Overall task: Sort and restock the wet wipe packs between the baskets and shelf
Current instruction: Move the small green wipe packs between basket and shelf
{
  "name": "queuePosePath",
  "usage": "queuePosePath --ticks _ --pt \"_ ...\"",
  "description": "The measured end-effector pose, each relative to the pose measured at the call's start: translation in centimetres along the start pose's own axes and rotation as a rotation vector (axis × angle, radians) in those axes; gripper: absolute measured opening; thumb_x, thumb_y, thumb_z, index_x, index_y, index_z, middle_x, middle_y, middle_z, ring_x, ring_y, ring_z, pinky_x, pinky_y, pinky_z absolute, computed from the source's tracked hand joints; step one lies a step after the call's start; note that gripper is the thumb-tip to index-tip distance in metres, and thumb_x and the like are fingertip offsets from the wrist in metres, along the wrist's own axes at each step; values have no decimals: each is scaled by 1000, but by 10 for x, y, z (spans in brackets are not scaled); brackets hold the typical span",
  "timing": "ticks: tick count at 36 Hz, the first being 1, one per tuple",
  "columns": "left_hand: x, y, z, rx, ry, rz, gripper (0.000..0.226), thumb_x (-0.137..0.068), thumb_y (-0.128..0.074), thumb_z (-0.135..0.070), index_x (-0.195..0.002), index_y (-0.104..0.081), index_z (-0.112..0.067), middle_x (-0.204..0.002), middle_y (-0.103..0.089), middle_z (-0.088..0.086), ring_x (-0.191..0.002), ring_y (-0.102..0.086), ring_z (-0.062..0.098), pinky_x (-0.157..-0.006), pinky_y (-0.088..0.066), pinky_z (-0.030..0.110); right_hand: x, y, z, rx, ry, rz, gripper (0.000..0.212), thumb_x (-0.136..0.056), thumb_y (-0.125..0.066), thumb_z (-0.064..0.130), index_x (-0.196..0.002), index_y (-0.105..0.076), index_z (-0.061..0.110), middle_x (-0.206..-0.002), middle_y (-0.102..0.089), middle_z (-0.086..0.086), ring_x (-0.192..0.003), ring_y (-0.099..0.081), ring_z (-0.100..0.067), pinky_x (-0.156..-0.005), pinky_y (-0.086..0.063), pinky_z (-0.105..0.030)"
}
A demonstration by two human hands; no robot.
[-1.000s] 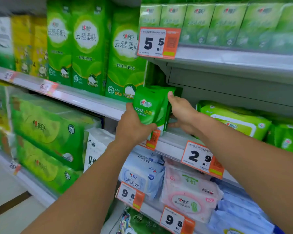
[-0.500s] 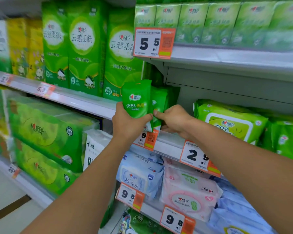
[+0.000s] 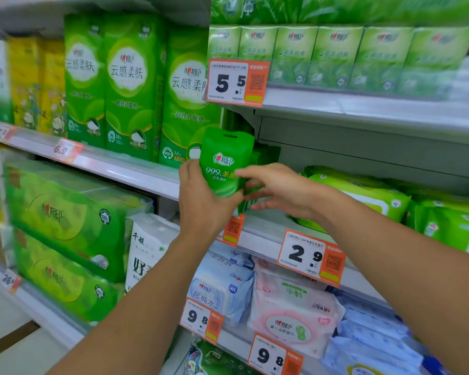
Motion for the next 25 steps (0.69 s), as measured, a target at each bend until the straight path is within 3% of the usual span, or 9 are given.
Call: queuePosePath --ticks 2,4,7,9,11,14,18,22,25 --pt "0 -2 -10 15 -75 4 76 -60 -85 -28 -123 -49 -5 -116 -47 5 -98 -44 11 -82 -38 20 4 -6 1 -2 56 -14 39 -84 -77 34 -118 -67 15 -106 -76 -2 -93 -70 -20 -82 -55 -35" --pt "2 -7 -17 32 -122 56 74 -59 -85 -24 -123 -51 -9 -113 -50 4 -99 -48 14 -84 -45 29 5 -7 3 -69 138 -111 41 -81 -82 23 -119 -68 15 -106 -76 -3 -98 -73 -23 -84 -59 -41" --pt "5 -15 -24 60 -122 143 85 -60 -89 -39 -132 -49 -17 -119 -54 3 -110 -52 17 -91 -49 39 11 5 8 -128 191 -199 38 -78 -82 7 -114 -71 8 -101 -77 -8 -88 -75 -24 -70 -62 -38" --pt "4 -19 -25 -38 -186 211 105 -62 -80 -63 -146 -38 -16 -140 -48 6 -133 -40 23 -110 -38 43 12 21 11 -132 163 -241 36 -78 -82 7 -113 -71 8 -100 -77 -7 -86 -76 -21 -66 -62 -34" --pt "1 -18 -21 -225 -222 276 110 -71 -66 -73 -156 -21 -18 -160 -26 5 -149 -16 25 -122 -18 43 6 45 13 -173 89 -329 36 -80 -81 12 -114 -69 10 -102 -77 -5 -90 -75 -17 -73 -62 -35" --pt "3 -18 -3 -398 -190 350 93 -88 -65 -51 -158 -10 -23 -166 -7 0 -152 -4 21 -121 -18 41 -11 77 17 -180 -61 -334 31 -84 -77 16 -114 -67 13 -104 -75 -2 -99 -71 -15 -92 -57 -39" --pt "6 -27 9 -373 -185 363 83 -93 -62 -25 -158 -12 -22 -166 -1 -2 -152 -3 22 -121 -18 40 -41 110 14 48 -176 -342 37 -77 -82 6 -110 -65 11 -104 -73 -5 -100 -70 -20 -74 -62 -36" --pt "3 -35 20 -392 -288 315 83 -86 -66 -18 -156 -23 -26 -164 -16 8 -147 -17 35 -116 -29 51 -75 133 3 179 -233 -373 43 -72 -85 4 -111 -65 1 -112 -72 -13 -100 -71 -24 -71 -63 -32" --pt "4 -39 33 -406 -338 319 76 -89 -53 -32 -157 -18 -31 -164 -14 9 -146 -18 38 -112 -31 56 -130 173 -31 467 -294 -371 77 -44 -100 34 -105 -69 0 -106 -74 -19 -90 -72 -25 -87 -59 -41"
Point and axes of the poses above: each hand's wrist, its own x-axis away from the middle knuckle, its own y-axis out of the back of the hand, z = x × y, the point moved 2 cm from there along -x, towards the middle knuckle
